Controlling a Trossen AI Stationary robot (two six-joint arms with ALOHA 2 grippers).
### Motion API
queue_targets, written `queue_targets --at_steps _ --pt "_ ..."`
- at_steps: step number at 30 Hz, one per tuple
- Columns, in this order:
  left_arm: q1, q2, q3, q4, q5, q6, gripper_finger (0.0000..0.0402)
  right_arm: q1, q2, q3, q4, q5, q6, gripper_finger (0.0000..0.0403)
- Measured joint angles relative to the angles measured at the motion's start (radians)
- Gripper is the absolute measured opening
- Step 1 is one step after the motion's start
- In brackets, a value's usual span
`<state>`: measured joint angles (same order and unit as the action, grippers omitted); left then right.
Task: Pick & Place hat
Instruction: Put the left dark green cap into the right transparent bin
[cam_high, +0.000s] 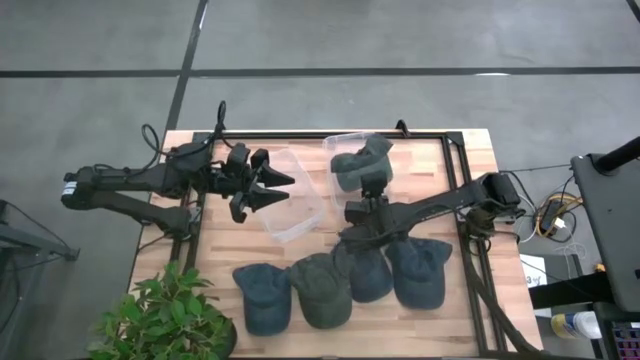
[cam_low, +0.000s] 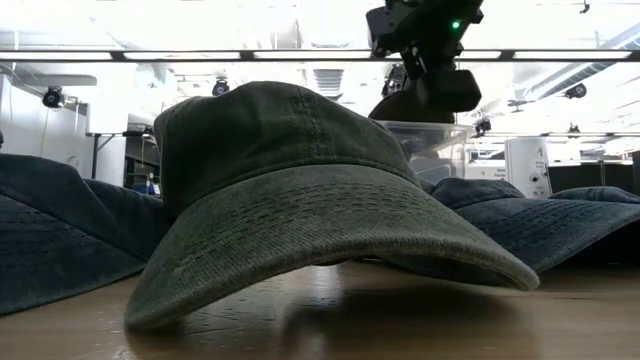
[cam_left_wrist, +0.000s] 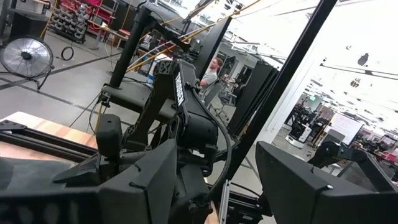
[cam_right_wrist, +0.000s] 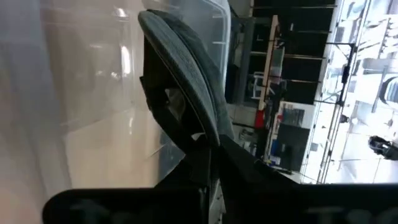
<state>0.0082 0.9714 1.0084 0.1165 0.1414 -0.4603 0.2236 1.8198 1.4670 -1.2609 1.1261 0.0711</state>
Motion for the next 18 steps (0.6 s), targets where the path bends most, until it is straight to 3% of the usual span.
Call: queue_targets --at_steps 4,18 --pt "0.0 0.0 0.0 0.0 -0.001 0.0 0.0211 -0.003 0.0 0.01 0.018 0.087 -0.015 0.0012" --pt "0.0 0.0 0.0 -0.004 -0.002 0.001 0.0211 -0.008 -0.001 0.153 0.018 0.154 0.083 0.0012"
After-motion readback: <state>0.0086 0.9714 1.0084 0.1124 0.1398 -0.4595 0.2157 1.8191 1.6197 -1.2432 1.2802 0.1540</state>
